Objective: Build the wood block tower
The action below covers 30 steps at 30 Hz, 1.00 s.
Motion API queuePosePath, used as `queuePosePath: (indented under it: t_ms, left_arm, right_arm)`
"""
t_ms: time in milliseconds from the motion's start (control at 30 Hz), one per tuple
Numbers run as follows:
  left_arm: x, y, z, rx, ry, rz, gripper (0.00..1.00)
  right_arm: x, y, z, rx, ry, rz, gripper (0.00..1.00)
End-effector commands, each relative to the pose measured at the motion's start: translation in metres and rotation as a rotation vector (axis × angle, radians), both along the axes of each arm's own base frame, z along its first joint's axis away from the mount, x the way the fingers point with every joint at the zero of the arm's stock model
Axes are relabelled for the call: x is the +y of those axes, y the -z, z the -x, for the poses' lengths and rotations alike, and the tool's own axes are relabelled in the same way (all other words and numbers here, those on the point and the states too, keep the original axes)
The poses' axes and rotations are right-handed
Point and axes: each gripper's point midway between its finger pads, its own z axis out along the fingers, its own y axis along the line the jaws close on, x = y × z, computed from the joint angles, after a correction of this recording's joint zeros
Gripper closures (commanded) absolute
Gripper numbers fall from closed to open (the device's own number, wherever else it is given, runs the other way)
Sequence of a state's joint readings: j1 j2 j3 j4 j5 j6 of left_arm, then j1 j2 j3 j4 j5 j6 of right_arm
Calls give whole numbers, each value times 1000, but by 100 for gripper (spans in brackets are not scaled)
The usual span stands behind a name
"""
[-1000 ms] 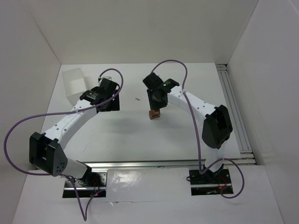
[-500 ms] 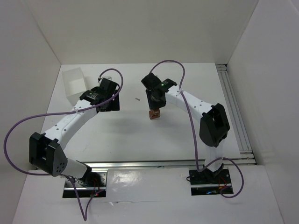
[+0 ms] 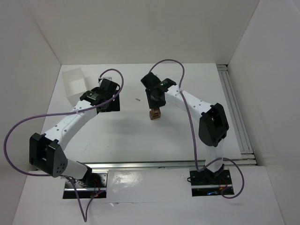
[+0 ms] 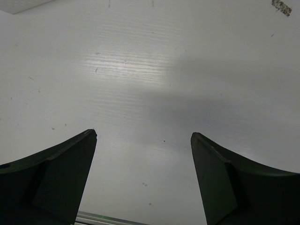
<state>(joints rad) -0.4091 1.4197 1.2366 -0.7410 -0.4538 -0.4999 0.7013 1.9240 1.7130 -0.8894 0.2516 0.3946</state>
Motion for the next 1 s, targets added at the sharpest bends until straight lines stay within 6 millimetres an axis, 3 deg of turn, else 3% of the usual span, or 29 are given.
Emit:
queuePosePath:
  t_ms: [0, 967]
  left_arm:
    - [2, -8, -4, -27, -8, -13, 6]
    - [1, -5, -4, -10, -8, -20, 6]
  right_arm:
    - [8, -17, -18, -74, 0, -26, 61]
    - [1, -16, -26, -80, 15, -14, 61]
